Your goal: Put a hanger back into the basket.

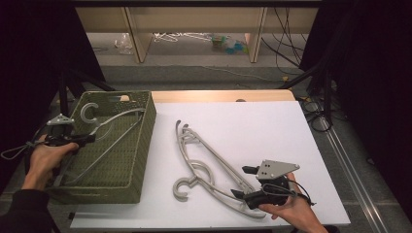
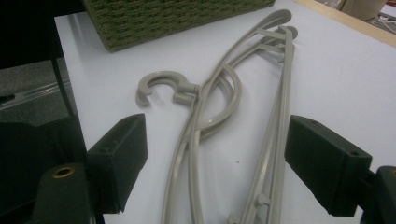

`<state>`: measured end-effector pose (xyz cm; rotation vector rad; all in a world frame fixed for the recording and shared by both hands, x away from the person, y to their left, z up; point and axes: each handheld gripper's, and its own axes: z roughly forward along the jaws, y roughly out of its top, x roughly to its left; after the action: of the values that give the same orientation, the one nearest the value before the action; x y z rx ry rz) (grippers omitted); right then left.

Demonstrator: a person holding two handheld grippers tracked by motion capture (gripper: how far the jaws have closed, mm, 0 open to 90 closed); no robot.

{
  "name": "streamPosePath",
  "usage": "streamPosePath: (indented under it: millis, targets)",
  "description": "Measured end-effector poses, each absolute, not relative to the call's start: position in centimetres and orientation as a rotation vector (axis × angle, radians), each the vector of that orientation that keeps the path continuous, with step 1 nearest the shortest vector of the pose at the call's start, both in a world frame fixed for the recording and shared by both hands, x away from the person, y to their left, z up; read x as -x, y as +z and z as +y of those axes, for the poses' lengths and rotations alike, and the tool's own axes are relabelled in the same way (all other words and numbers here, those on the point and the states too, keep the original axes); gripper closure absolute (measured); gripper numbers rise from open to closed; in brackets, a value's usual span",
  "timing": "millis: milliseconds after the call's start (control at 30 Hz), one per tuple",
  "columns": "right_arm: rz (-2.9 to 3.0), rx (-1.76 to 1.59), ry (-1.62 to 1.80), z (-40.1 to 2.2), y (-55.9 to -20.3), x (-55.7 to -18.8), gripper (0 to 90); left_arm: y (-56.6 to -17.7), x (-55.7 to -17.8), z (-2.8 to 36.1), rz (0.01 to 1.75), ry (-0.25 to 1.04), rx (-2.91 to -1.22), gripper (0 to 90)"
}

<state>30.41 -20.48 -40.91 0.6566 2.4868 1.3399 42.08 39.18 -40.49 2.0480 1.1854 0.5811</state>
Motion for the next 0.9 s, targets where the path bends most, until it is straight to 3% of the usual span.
streamPosePath:
  millis: [200, 267, 300, 433, 533, 667, 800, 833, 900]
  targets:
    - [2.497, -0.655, 1.332, -20.5, -41.0, -30.5, 22.2, -41.6, -41.9, 39.9, 1.274, 0.552, -2.040, 75.0]
    - [2.496, -0.657, 1.330, -20.4, -41.1, -30.4, 22.2, -41.7, -42.3, 40.2, 1.213, 0.595, -2.071, 73.8]
    - [2.497, -0.658, 1.328, -20.4, -41.1, -30.4, 22.2, -42.0, -41.9, 39.8, 1.304, 0.585, -1.986, 73.1]
    - [2.498, -0.660, 1.327, -20.4, -41.2, -30.5, 22.2, -41.5, -41.7, 40.5, 1.350, 0.661, -2.040, 69.0]
    - [2.492, -0.657, 1.336, -20.4, -41.3, -30.5, 22.2, -41.1, -41.2, 40.8, 1.363, 0.662, -1.929, 71.7]
    - [2.506, -0.666, 1.322, -20.4, -41.3, -30.5, 22.2, -40.1, -40.4, 39.9, 1.361, 0.690, -1.870, 68.7]
    - [2.509, -0.669, 1.321, -20.4, -41.4, -30.5, 22.1, -38.6, -38.9, 38.3, 1.331, 0.669, -1.740, 54.6]
    - [2.511, -0.666, 1.322, -20.3, -41.5, -30.5, 22.1, -38.1, -38.4, 37.8, 1.312, 0.662, -1.711, 54.6]
    - [2.511, -0.672, 1.329, -20.2, -41.7, -30.6, 22.0, -37.0, -36.8, 36.0, 1.255, 0.636, -1.646, 45.1]
